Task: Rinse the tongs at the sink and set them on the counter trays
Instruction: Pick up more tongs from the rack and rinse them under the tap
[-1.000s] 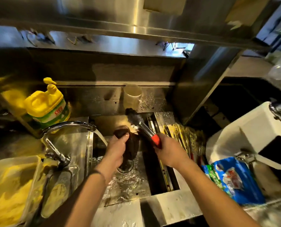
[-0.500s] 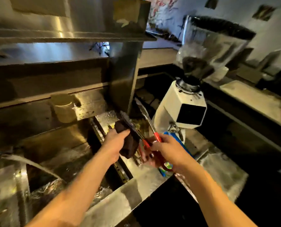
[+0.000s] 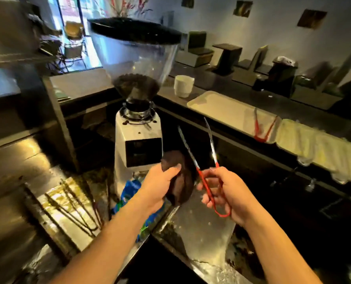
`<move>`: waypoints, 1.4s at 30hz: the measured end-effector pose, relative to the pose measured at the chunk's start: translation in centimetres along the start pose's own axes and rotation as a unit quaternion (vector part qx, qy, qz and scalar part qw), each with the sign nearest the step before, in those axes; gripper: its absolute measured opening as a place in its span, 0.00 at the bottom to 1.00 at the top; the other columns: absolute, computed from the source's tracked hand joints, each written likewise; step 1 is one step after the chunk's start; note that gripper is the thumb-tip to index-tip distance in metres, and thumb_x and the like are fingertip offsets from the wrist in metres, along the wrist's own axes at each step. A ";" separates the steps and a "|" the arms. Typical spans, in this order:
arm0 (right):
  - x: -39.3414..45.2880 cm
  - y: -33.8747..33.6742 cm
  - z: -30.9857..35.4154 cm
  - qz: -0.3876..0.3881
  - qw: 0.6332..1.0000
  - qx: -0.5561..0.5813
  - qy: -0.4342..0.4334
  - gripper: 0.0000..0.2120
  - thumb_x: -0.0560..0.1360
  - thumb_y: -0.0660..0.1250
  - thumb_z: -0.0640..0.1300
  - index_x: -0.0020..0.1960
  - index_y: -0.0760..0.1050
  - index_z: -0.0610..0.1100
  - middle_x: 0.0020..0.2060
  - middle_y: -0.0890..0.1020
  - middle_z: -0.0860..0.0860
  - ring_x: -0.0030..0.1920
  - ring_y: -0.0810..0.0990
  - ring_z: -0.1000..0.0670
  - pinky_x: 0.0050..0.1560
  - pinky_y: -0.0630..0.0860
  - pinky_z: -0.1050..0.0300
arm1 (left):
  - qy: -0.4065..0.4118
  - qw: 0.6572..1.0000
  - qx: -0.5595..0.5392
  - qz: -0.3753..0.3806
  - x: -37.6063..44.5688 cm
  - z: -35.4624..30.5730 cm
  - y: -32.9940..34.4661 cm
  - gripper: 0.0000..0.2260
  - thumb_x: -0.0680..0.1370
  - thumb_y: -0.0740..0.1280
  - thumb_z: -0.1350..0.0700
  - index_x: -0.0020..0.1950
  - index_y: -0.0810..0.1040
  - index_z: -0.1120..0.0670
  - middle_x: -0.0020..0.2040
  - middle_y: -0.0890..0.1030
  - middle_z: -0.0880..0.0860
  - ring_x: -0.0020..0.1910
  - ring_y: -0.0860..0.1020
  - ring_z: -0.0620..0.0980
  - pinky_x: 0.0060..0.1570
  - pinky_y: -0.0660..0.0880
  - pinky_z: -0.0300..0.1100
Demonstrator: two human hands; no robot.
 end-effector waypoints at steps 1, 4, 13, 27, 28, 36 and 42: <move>0.5 -1.5 0.5 -0.010 1.000 0.020 0.005 0.14 0.77 0.59 0.49 0.49 0.76 0.39 0.34 0.83 0.42 0.25 0.77 0.46 0.22 0.73 0.59 | -0.006 1.000 -0.009 0.002 0.8 -0.1 1.7 0.08 0.78 0.66 0.62 0.56 0.81 0.58 0.43 0.85 0.52 0.43 0.82 0.49 0.49 0.78 0.43; 2.8 -5.3 2.5 -0.038 0.998 0.049 0.011 0.18 0.77 0.53 0.49 0.54 0.76 0.38 0.35 0.82 0.41 0.26 0.76 0.46 0.25 0.73 0.58 | -0.018 0.999 -0.029 -0.012 3.7 -0.5 5.6 0.09 0.78 0.68 0.60 0.58 0.81 0.57 0.49 0.85 0.56 0.49 0.83 0.55 0.57 0.77 0.48; 13.8 -12.5 12.9 -0.143 0.964 -0.223 -0.003 0.11 0.81 0.57 0.47 0.47 0.73 0.41 0.39 0.76 0.44 0.31 0.78 0.49 0.25 0.76 0.61 | -0.021 0.999 -0.006 -0.038 10.1 -0.4 11.3 0.07 0.78 0.69 0.55 0.55 0.82 0.51 0.45 0.87 0.49 0.45 0.85 0.45 0.33 0.77 0.32; 23.4 -14.0 14.9 -0.237 0.751 -0.615 0.039 0.27 0.70 0.68 0.52 0.65 0.71 0.41 0.49 0.79 0.44 0.49 0.78 0.41 0.37 0.69 0.51 | -0.030 0.999 0.004 -0.010 13.9 0.3 12.3 0.07 0.79 0.68 0.56 0.55 0.82 0.48 0.48 0.87 0.49 0.50 0.85 0.48 0.53 0.80 0.43; 23.6 -14.0 14.9 -0.245 0.755 -0.607 0.038 0.27 0.70 0.69 0.53 0.64 0.71 0.41 0.45 0.77 0.44 0.45 0.77 0.42 0.36 0.69 0.52 | -0.028 1.000 0.002 -0.007 14.0 0.3 12.2 0.07 0.79 0.68 0.56 0.55 0.82 0.48 0.48 0.87 0.49 0.50 0.85 0.48 0.52 0.80 0.42; 23.7 -13.9 15.6 -0.302 0.665 -0.682 -0.025 0.34 0.74 0.60 0.64 0.70 0.65 0.41 0.50 0.79 0.42 0.44 0.75 0.42 0.35 0.68 0.51 | -0.026 0.999 -0.016 -0.015 14.1 0.2 11.0 0.06 0.78 0.69 0.57 0.51 0.83 0.47 0.46 0.87 0.49 0.49 0.85 0.48 0.45 0.80 0.40; 19.9 -10.0 13.4 -0.185 0.752 -0.621 -0.122 0.14 0.75 0.59 0.55 0.49 0.74 0.45 0.40 0.78 0.47 0.41 0.77 0.43 0.41 0.72 0.49 | -0.033 0.999 -0.030 -0.018 12.1 0.2 8.6 0.06 0.78 0.69 0.55 0.52 0.83 0.47 0.49 0.87 0.49 0.51 0.85 0.49 0.48 0.80 0.40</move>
Point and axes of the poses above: each hand's wrist, its own x-axis towards the middle knuckle, its own y-axis out of the palm, z = x × y, the point moved 3 cm from there along x, towards the middle knuckle
